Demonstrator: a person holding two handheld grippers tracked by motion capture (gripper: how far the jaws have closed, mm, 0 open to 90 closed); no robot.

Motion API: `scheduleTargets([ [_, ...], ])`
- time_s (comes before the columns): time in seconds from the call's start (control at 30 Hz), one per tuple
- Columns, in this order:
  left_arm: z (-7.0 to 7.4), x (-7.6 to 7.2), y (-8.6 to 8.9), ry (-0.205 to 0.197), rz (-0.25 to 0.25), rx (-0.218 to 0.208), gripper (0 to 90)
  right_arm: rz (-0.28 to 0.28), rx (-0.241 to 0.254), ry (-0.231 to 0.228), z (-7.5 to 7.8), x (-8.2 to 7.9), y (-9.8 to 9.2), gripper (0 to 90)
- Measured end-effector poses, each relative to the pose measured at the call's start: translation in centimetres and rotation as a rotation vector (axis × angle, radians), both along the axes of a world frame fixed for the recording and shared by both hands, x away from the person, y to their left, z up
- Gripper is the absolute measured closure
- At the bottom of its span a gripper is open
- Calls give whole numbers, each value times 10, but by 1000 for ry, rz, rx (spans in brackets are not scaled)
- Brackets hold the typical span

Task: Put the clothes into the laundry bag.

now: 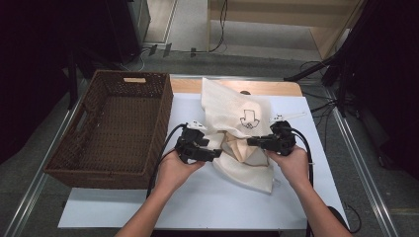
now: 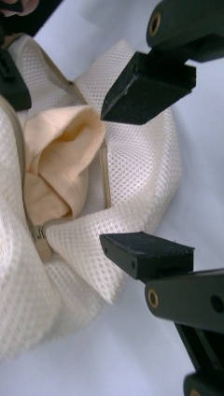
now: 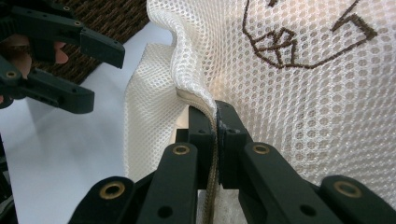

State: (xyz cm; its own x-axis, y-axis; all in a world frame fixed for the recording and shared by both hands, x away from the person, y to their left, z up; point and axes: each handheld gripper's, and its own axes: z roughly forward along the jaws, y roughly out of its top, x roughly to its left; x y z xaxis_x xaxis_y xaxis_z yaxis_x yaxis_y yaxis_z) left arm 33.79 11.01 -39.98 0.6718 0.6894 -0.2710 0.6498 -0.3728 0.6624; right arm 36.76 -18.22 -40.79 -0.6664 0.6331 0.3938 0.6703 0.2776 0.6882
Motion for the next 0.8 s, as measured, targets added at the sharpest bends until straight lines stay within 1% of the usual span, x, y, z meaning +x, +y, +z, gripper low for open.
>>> scheduleTargets([
  [0.17,-5,3,8,11,55,2,318,1,-1,-4,0,0,0,868],
  [0.23,-9,7,10,26,75,1,338,0,-1,-5,1,0,0,868],
  [0.27,-13,11,9,44,78,7,358,1,-3,-5,1,-1,0,868],
  [0.33,-19,15,7,53,82,35,438,5,-1,-9,2,-1,1,867],
  [0.37,-22,17,6,55,88,46,514,7,0,-11,2,-2,1,866],
  [0.4,-26,19,4,64,91,48,565,7,0,-11,2,-2,2,866],
  [0.43,-29,21,3,78,86,48,682,8,0,-11,2,-3,2,866],
  [0.47,-30,21,3,90,84,35,765,10,-1,-13,2,-3,2,866],
  [0.5,-31,19,3,92,80,34,837,11,-1,-14,2,-3,2,866],
  [0.53,-30,17,3,88,76,32,877,11,-2,-14,2,-3,2,866],
  [0.6,-25,9,4,66,58,35,892,12,-2,-14,2,-3,2,865],
  [0.7,-21,-6,8,45,45,37,894,13,-6,-12,2,-3,2,865],
  [0.8,-19,-23,13,33,39,24,892,13,-8,-14,2,-4,4,865],
])
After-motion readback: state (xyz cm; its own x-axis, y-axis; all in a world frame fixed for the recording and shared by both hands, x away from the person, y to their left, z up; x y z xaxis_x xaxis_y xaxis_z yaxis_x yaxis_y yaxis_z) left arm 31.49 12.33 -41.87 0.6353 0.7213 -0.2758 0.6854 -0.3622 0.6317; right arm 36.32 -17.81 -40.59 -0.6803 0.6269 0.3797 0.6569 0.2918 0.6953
